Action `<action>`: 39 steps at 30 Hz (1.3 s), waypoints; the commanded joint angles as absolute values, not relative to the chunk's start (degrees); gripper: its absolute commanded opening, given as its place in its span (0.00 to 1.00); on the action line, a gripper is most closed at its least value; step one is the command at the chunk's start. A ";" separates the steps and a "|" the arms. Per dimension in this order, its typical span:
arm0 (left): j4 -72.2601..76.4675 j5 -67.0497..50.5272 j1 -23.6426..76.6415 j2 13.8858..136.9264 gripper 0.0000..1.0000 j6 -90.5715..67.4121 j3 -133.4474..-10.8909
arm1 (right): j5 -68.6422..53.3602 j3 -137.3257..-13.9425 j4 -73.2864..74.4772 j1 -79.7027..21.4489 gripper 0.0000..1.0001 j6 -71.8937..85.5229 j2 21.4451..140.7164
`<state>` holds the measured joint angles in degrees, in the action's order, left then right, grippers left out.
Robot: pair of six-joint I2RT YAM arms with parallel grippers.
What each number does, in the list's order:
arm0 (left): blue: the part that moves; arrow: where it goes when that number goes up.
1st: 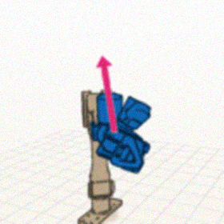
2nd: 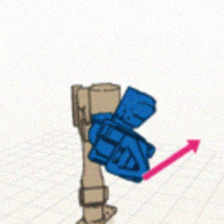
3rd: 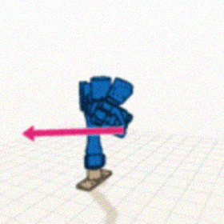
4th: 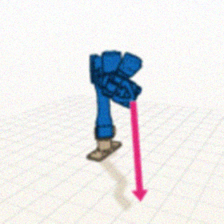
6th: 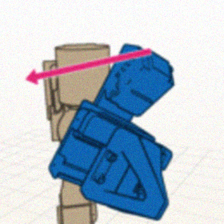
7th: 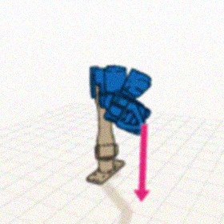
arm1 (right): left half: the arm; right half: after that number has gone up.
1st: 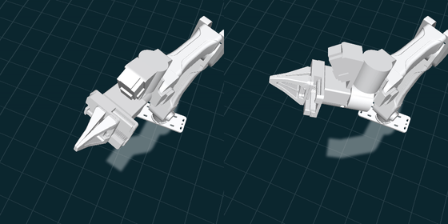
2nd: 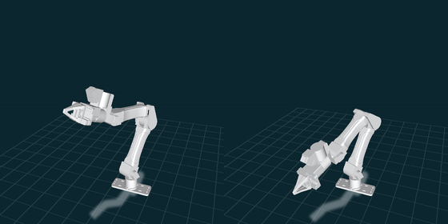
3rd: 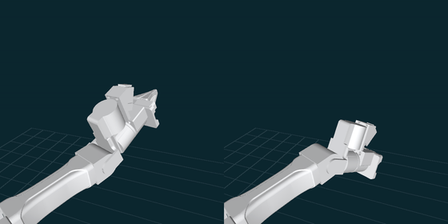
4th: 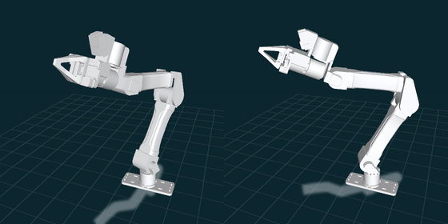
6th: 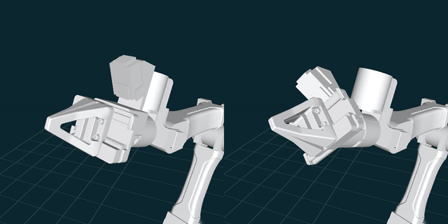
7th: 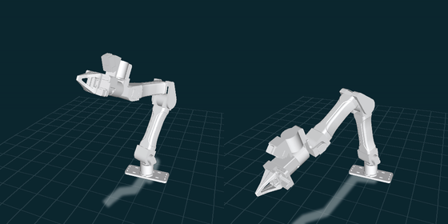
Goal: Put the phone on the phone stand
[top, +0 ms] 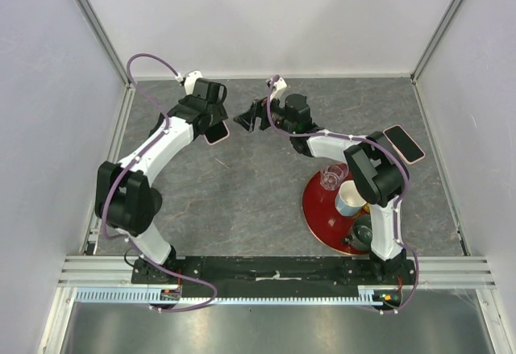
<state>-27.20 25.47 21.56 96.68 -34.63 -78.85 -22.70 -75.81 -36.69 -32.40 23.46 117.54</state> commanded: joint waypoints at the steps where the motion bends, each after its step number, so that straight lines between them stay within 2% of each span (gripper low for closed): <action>1: -20.04 28.91 21.53 90.71 0.02 -39.28 -79.28 | -24.43 -74.45 -43.85 -32.43 0.91 25.49 117.43; 5: -18.72 28.04 21.53 89.12 0.02 -40.25 -78.93 | -29.35 -74.18 -47.36 -32.69 0.90 25.75 117.68; 17: -18.55 26.37 21.53 88.07 0.02 -42.36 -78.84 | -33.66 -75.58 -50.36 -35.68 0.91 25.22 119.26; 29: -16.88 18.81 21.53 87.71 0.02 -48.34 -77.43 | -32.78 -78.74 -49.57 -36.83 0.72 26.72 121.29; 32: -15.03 16.70 21.53 88.59 0.02 -47.90 -77.34 | -33.40 -79.89 -50.27 -36.83 0.58 28.12 122.25; 34: -14.68 15.65 21.53 89.29 0.02 -47.73 -77.78 | -31.74 -80.07 -50.27 -36.65 0.42 28.82 122.17; 35: -14.42 15.12 21.53 89.30 0.02 -47.55 -77.78 | -31.47 -80.33 -50.62 -36.56 0.28 29.26 122.17; 37: -13.11 13.54 21.45 89.38 0.02 -47.20 -77.52 | -30.68 -81.03 -50.28 -36.21 0.13 30.58 122.26; 38: -12.57 12.93 21.27 89.30 0.02 -46.33 -77.35 | -30.06 -82.43 -47.23 -36.04 0.00 30.93 122.43; 39: -11.79 10.92 21.10 89.47 0.03 -45.71 -77.26 | -29.71 -83.22 -45.28 -35.43 0.00 30.94 122.34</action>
<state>-18.87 14.41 21.45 90.13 -45.43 -76.75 -30.39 -78.24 -45.47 -35.53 30.33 122.54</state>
